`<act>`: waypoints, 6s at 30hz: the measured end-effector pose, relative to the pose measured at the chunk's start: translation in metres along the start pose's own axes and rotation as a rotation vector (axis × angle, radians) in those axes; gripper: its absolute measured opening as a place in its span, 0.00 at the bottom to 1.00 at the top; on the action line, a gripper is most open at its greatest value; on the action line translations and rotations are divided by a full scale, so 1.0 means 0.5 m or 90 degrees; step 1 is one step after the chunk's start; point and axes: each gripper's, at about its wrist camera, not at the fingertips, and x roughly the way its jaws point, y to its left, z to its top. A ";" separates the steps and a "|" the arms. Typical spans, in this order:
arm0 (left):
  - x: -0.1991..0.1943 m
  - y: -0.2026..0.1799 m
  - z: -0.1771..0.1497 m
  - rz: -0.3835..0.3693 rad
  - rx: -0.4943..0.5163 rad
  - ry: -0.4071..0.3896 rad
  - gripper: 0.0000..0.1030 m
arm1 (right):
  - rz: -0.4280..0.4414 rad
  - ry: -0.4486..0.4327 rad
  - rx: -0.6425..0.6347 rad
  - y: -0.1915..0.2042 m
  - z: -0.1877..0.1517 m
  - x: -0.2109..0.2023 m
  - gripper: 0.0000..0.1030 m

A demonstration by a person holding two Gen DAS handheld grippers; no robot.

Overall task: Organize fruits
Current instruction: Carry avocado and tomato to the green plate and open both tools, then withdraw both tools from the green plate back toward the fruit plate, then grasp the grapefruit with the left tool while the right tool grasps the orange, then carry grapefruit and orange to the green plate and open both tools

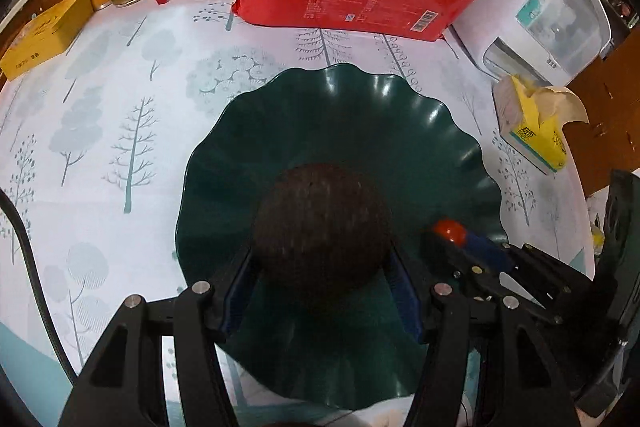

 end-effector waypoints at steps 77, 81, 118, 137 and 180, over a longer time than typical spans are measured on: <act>-0.466 -0.089 -0.371 0.091 -0.028 -0.111 0.99 | 0.005 -0.089 -0.080 0.038 -0.288 -0.478 0.56; -0.457 -0.075 -0.406 0.089 -0.039 -0.100 0.99 | 0.007 -0.087 -0.084 0.029 -0.320 -0.476 0.56; -0.197 0.040 -0.515 -0.004 -0.101 0.040 0.54 | 0.073 0.036 -0.027 0.049 -0.424 -0.229 0.49; -0.180 0.046 -0.508 -0.007 -0.115 0.025 0.49 | 0.052 0.029 -0.013 0.057 -0.417 -0.197 0.44; -0.404 -0.094 0.003 0.052 0.068 -0.114 0.47 | 0.101 -0.121 -0.022 0.061 0.158 -0.424 0.43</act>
